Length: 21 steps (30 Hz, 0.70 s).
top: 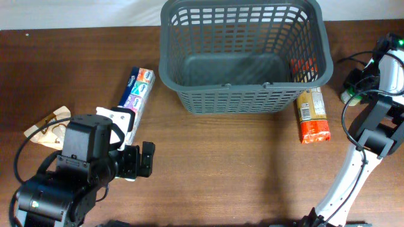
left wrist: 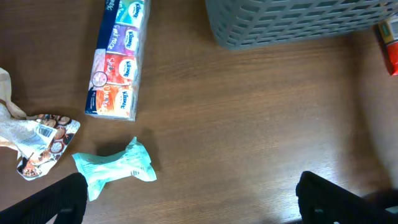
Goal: Pack container
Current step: 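Lift the jar with the right gripper and carry it over the basket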
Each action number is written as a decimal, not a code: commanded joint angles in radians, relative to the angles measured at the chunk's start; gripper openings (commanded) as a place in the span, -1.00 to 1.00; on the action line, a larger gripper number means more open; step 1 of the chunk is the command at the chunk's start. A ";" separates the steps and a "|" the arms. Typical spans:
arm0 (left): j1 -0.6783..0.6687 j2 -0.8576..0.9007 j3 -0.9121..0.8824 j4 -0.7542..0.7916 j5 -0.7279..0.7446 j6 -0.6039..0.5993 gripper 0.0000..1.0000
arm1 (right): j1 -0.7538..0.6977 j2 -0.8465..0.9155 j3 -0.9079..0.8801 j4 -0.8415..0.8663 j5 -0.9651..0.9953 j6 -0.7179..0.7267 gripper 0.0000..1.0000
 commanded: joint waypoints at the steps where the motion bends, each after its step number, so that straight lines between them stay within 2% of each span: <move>1: -0.005 0.003 0.015 0.001 -0.005 0.006 0.99 | -0.001 -0.002 0.042 -0.029 0.012 -0.003 -0.92; 6: -0.005 0.003 0.015 0.019 -0.008 0.006 0.99 | -0.001 -0.051 0.243 -0.127 0.012 0.040 -0.92; 10: -0.005 0.003 0.015 0.031 -0.008 0.006 0.99 | -0.001 -0.120 0.557 -0.224 -0.016 0.090 -0.92; 13: -0.005 0.003 0.015 0.030 -0.008 0.006 0.99 | 0.004 -0.192 0.790 -0.248 -0.134 0.095 -0.92; 16: -0.005 0.003 0.015 0.031 -0.008 0.006 0.99 | 0.034 -0.341 0.764 -0.192 -0.227 0.113 -0.93; 21: -0.005 0.003 0.015 0.034 -0.008 0.006 0.99 | 0.175 -0.507 0.764 -0.158 -0.244 0.121 -0.93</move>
